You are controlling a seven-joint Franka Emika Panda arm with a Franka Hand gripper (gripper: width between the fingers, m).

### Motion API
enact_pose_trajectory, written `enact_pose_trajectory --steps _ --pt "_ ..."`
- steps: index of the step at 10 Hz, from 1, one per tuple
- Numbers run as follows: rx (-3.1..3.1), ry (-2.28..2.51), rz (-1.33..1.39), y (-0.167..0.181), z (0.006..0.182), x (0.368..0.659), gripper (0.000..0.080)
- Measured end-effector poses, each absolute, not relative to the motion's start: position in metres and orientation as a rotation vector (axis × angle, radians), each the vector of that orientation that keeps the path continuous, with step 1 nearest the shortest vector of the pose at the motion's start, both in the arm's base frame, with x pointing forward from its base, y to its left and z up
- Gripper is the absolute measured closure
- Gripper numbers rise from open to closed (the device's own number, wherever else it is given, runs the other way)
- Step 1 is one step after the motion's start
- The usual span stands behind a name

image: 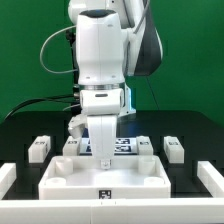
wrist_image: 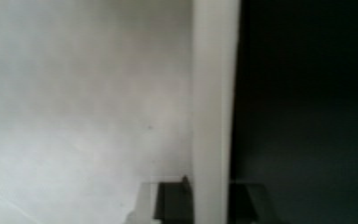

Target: Assemble desk

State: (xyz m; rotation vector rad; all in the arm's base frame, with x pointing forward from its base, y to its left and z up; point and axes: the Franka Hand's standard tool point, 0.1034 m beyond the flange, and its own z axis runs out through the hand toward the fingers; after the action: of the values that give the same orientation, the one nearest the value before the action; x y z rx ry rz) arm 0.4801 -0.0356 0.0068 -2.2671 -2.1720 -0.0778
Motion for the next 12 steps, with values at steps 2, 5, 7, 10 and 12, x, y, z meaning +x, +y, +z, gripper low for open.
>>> enact_pose_trajectory --steps 2,5,7,10,12 --pt "-2.267 -2.172 -0.078 -0.036 0.007 0.480 0.0751" --pt "-2.267 -2.172 -0.078 -0.036 0.007 0.480 0.0751" --pt "-2.244 -2.185 -0.080 -0.027 0.007 0.488 0.0751" --pt "-2.250 -2.156 -0.115 0.001 0.007 0.517 0.0751" --pt "-2.236 -2.118 -0.082 0.023 0.007 0.518 0.0751"
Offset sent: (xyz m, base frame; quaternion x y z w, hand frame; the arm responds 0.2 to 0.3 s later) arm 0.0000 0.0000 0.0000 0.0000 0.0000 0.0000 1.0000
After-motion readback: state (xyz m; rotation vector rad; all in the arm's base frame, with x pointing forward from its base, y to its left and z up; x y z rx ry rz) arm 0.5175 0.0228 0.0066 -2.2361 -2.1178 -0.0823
